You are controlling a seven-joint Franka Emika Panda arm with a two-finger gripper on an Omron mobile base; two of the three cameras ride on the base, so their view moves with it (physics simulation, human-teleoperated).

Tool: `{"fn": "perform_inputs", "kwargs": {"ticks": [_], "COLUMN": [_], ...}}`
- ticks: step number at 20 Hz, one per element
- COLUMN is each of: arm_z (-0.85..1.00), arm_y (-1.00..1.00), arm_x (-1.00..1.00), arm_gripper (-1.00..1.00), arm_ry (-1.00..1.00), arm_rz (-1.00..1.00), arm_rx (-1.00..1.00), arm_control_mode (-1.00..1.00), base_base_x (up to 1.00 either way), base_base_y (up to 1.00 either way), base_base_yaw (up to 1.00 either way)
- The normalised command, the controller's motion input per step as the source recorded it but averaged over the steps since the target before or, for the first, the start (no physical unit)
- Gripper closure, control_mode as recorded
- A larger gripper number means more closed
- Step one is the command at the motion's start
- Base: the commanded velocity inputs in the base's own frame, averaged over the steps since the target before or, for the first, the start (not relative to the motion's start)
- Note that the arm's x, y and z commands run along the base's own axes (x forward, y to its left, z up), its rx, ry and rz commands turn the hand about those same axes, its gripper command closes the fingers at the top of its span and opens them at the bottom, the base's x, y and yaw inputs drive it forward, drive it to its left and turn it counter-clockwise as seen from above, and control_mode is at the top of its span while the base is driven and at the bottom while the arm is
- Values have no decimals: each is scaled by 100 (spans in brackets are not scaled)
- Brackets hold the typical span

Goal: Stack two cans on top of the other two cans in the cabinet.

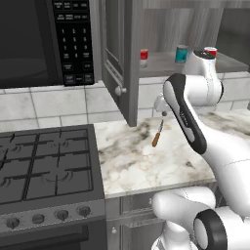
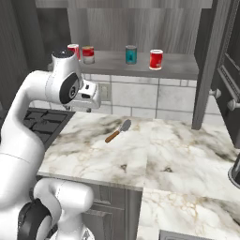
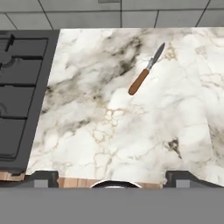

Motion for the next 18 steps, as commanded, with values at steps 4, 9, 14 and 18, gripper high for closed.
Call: {"fn": "perform_inputs", "kwargs": {"ticks": [4, 9, 14, 18], "arm_z": [3, 16, 32, 37], "arm_y": [0, 0, 3, 2], "arm_x": [-22, -12, 0, 0], "arm_gripper": [-100, -100, -100, -100], "arm_ry": [-30, -33, -18, 1], "arm_rz": [9, 3, 3, 2], "arm_rx": [0, 0, 0, 0], "arm_control_mode": [-100, -100, -100, -100], "base_base_x": [0, 0, 0, 0], "base_base_y": [0, 0, 0, 0], "base_base_yaw": [0, 0, 0, 0]}}
